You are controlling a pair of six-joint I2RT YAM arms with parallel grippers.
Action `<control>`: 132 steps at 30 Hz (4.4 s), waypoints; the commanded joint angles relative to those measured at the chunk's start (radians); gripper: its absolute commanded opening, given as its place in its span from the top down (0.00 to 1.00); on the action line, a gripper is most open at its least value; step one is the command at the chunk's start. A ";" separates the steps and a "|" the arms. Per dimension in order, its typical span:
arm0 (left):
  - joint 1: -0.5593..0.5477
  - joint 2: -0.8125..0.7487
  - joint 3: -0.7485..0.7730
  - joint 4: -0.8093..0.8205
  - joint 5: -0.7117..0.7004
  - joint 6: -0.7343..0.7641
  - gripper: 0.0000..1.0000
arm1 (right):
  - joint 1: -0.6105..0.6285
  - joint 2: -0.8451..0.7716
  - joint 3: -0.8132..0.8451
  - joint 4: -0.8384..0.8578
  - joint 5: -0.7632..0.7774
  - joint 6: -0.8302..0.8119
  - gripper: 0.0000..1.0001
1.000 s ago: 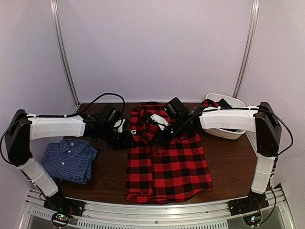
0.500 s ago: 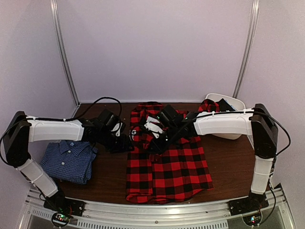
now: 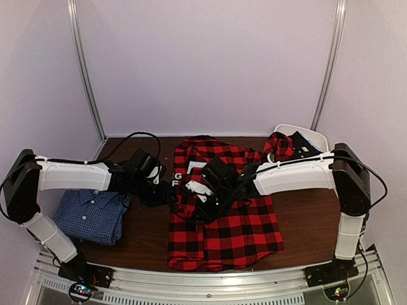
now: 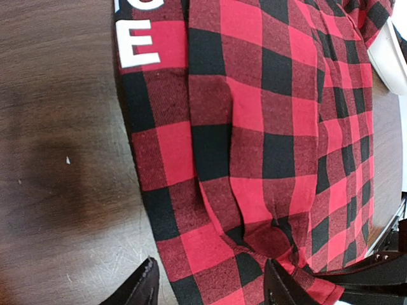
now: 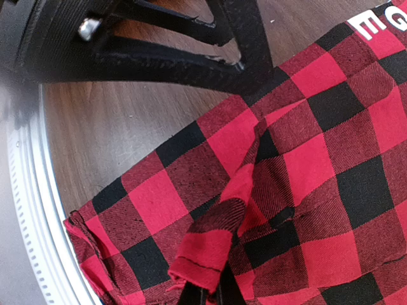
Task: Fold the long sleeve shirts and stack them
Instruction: Fold the sleeve of the 1/3-folded shirt, then move the 1/3-folded shirt to the center of the board, then smooth out the 1/3-folded shirt at the center of the board.
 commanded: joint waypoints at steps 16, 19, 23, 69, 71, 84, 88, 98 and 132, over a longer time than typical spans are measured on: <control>0.007 0.004 -0.035 0.071 0.017 -0.013 0.43 | 0.054 -0.013 -0.045 0.071 -0.043 0.055 0.92; 0.007 0.009 -0.039 0.076 0.018 -0.013 0.43 | 0.061 -0.012 -0.051 0.077 -0.045 0.062 0.91; 0.007 0.016 -0.043 0.082 0.021 -0.016 0.43 | 0.070 -0.009 -0.054 0.092 -0.058 0.072 0.90; 0.021 0.244 0.057 0.116 -0.002 0.004 0.65 | -0.169 -0.283 -0.324 0.284 0.119 0.322 0.44; 0.021 0.255 0.060 0.118 0.002 0.004 0.74 | -0.187 -0.304 -0.349 0.298 0.123 0.328 0.44; 0.077 0.178 -0.016 0.021 -0.076 -0.004 1.00 | -0.249 -0.373 -0.422 0.342 0.139 0.334 0.44; 0.124 0.119 -0.081 -0.008 -0.090 0.008 1.00 | -0.253 -0.376 -0.424 0.346 0.153 0.336 0.44; 0.214 0.054 -0.101 -0.056 -0.090 0.062 1.00 | -0.278 -0.395 -0.428 0.361 0.169 0.346 0.44; 0.267 0.615 0.822 -0.120 -0.227 0.240 0.81 | -0.379 -0.578 -0.485 0.258 0.182 0.337 0.43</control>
